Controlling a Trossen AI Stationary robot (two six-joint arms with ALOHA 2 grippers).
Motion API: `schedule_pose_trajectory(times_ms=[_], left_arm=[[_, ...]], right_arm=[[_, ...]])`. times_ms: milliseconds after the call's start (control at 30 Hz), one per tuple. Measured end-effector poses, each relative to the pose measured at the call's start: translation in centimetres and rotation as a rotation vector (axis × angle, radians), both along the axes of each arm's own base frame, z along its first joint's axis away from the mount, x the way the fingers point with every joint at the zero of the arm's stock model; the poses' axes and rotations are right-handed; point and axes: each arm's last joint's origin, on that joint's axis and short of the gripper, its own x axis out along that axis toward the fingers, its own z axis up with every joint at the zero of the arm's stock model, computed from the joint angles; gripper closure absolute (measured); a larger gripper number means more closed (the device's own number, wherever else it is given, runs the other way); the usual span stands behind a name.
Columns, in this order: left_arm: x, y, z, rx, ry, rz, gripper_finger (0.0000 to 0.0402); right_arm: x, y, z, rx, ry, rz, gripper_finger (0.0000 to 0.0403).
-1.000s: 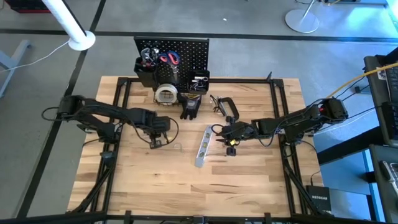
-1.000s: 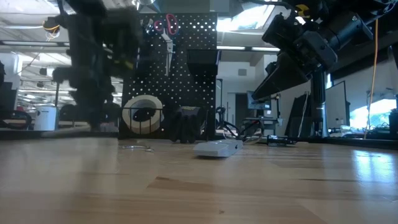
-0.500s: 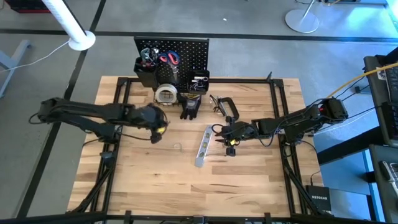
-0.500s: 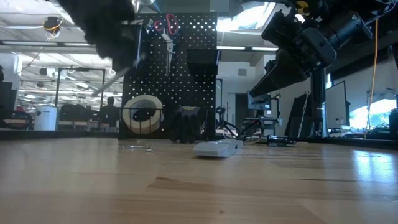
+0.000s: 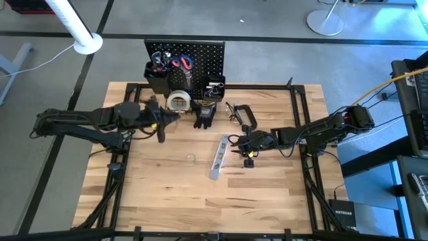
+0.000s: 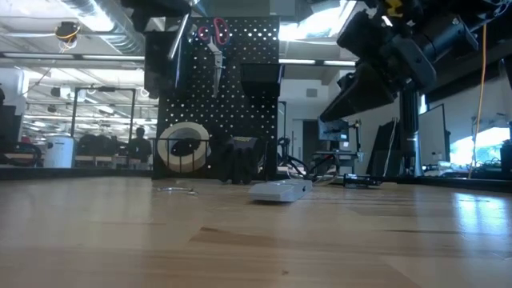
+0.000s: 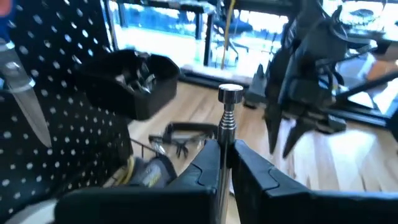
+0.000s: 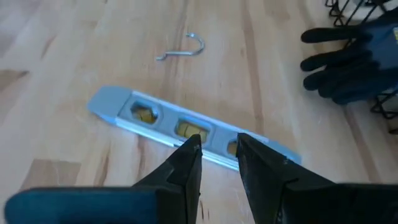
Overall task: Hang tools onto peg board
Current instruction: Put the telescopic magnetic pen into the left black bin on the pegboard
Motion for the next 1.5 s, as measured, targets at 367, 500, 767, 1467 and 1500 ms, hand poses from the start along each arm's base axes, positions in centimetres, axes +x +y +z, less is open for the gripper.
schedule_pose_trajectory(times_ms=[367, 500, 767, 1467, 1500], left_arm=[[0.2, 0.7, 1.0, -0.025, -0.133, 0.129, 0.0388], [0.2, 0.8, 1.6, -0.016, -0.187, 0.148, 0.0386], [0.2, 0.8, 3.3, 0.092, -0.319, 0.149, 0.0385], [-0.3, 1.6, 5.2, 0.218, -0.468, 0.218, 0.0384], [-0.4, 1.8, 5.3, 0.224, -0.478, 0.231, 0.0384]], right_arm=[[0.6, 0.0, 1.0, -0.063, -0.115, 0.034, 0.0297], [0.8, 0.1, 1.3, -0.105, -0.150, 0.066, 0.0297], [0.8, 0.1, 1.4, -0.114, -0.163, 0.072, 0.0297], [0.7, 0.2, 1.2, 0.045, -0.141, 0.026, 0.0297], [0.7, 0.2, 1.1, 0.048, -0.131, 0.024, 0.0297]])
